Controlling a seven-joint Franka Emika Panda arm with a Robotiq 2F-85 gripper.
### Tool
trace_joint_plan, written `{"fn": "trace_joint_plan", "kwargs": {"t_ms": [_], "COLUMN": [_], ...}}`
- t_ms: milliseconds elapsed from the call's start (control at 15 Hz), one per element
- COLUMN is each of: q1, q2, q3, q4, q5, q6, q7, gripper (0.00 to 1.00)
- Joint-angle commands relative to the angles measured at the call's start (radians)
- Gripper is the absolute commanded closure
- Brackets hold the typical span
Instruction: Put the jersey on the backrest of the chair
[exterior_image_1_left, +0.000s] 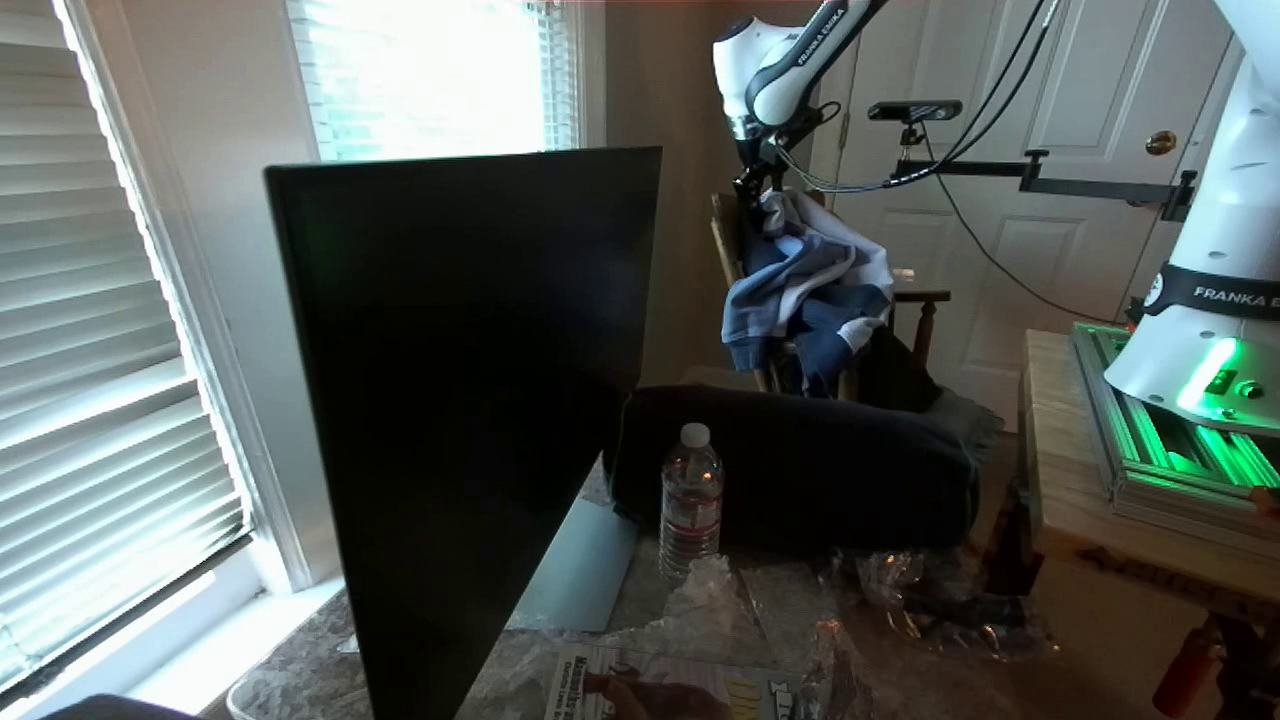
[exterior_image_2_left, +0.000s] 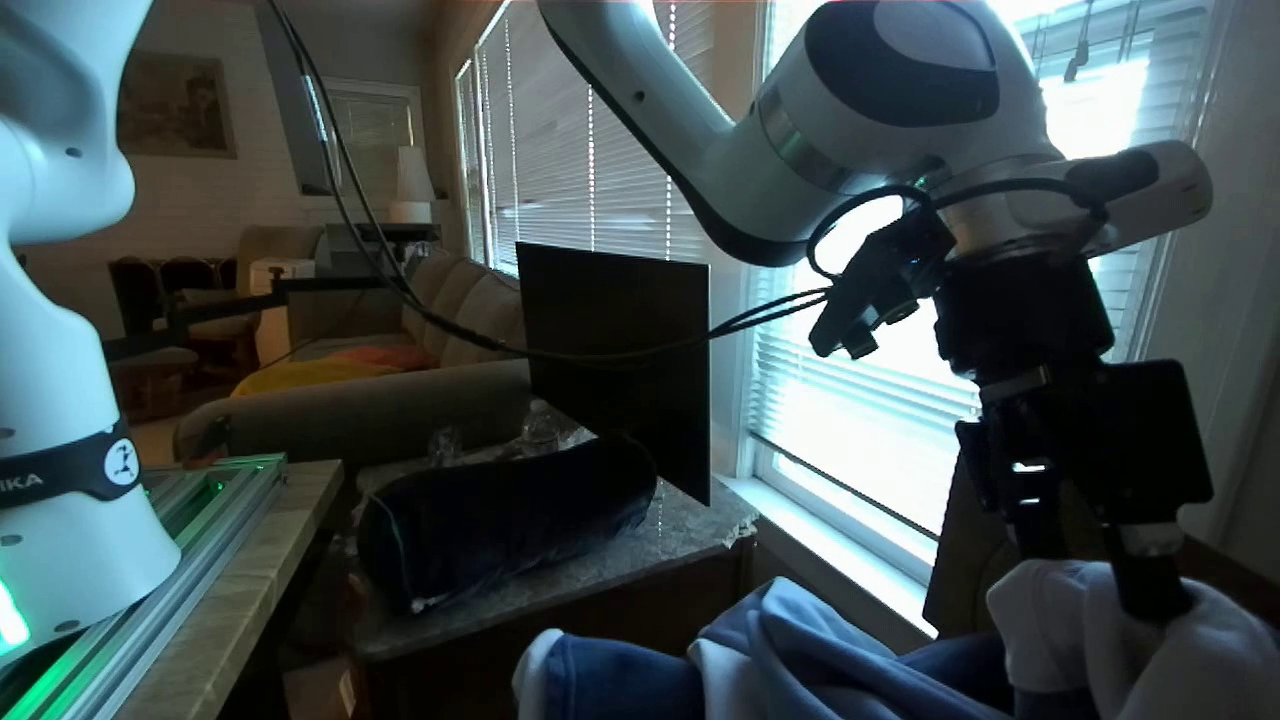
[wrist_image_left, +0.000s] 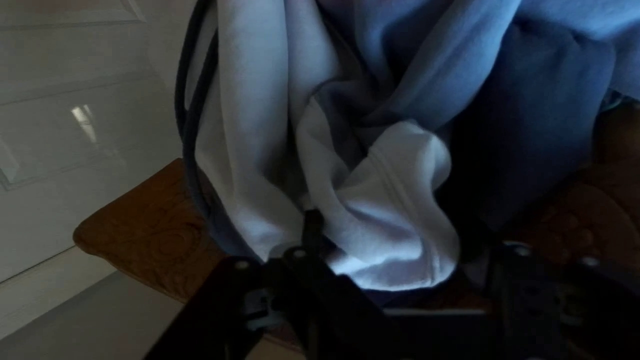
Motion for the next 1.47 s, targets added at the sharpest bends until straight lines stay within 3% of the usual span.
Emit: {"fn": "trace_joint_plan", "kwargs": {"t_ms": [0,400,800,1133,1400], "q1": [0.015,0.025,0.003,-0.047,-0.129], "q2": [0.021,-0.022,-0.047,-0.071,-0.038], "q3": [-0.018,-0.005,0.024,0.039,0.042], "q4": [0.040,0.055,0.153,0.352,0.606], "q5": [-0.001,0.029,0.159,0.330,0.470], "q6": [-0.002,-0.043,-0.249,-0.632,-0.923], "q7": [-0.017,-0.025,-0.077,-0.173,-0.167], "gripper": [0.61,1.00,0.98,0.98,0.98]}}
